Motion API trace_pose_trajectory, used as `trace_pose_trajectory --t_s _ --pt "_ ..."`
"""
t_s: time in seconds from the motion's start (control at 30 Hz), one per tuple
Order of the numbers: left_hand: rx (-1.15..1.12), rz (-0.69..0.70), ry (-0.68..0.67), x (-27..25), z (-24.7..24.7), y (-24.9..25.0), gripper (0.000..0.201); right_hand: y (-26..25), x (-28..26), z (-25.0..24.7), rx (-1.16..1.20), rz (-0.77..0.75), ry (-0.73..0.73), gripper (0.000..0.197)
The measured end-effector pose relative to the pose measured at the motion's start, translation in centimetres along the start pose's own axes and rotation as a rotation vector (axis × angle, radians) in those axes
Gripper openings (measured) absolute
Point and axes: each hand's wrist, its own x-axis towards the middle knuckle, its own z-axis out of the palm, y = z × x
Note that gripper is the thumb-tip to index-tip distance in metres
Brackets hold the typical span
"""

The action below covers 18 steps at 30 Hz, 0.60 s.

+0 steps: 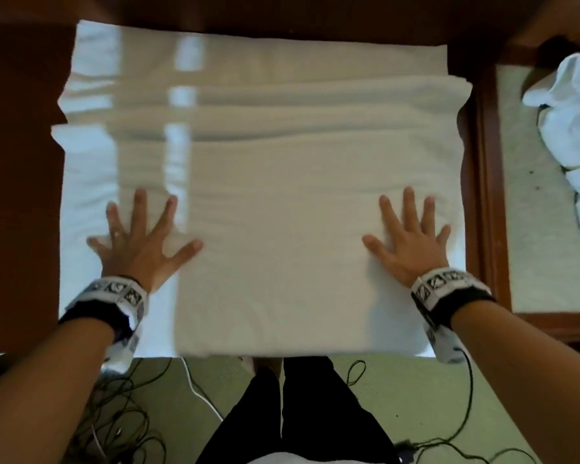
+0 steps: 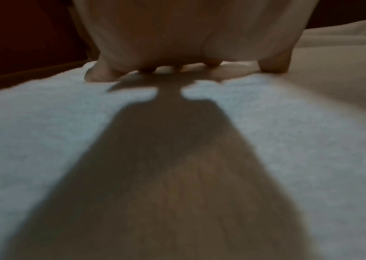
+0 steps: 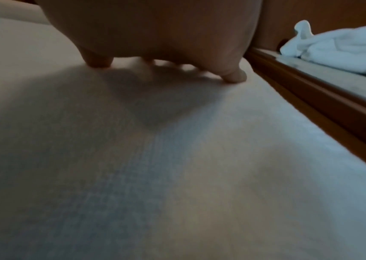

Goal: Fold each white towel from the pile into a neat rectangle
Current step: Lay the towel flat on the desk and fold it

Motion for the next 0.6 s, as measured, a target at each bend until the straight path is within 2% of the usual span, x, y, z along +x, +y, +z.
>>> trace_pose_trajectory --t_s 0.1,0.2,0.3,0.37,0.47,0.6 --pt "0.009 0.020 0.028 4.1 -3.1 1.1 0.094 -0.8 4.8 -2.7 -0.012 -0.013 0.054 0.077" --pt "0.000 0.038 0.029 5.7 -5.2 2.0 0.094 -1.5 7.2 -4.6 0.012 -0.005 0.054 0.077" --pt "-0.056 0.056 0.050 3.2 -3.7 1.8 0.091 -1.4 5.1 -3.4 0.014 0.006 0.065 0.078" --pt "-0.067 0.070 0.028 -0.3 -1.0 1.2 0.091 -0.9 1.3 -1.1 0.014 0.014 0.066 0.079" --pt "-0.024 0.072 -0.036 -4.6 2.6 0.0 0.091 0.0 -4.2 2.7 0.013 0.000 -0.026 0.080" --pt "0.031 0.026 -0.028 -3.0 2.6 -0.3 0.093 0.5 -3.7 3.5 -0.055 0.006 0.011 0.081"
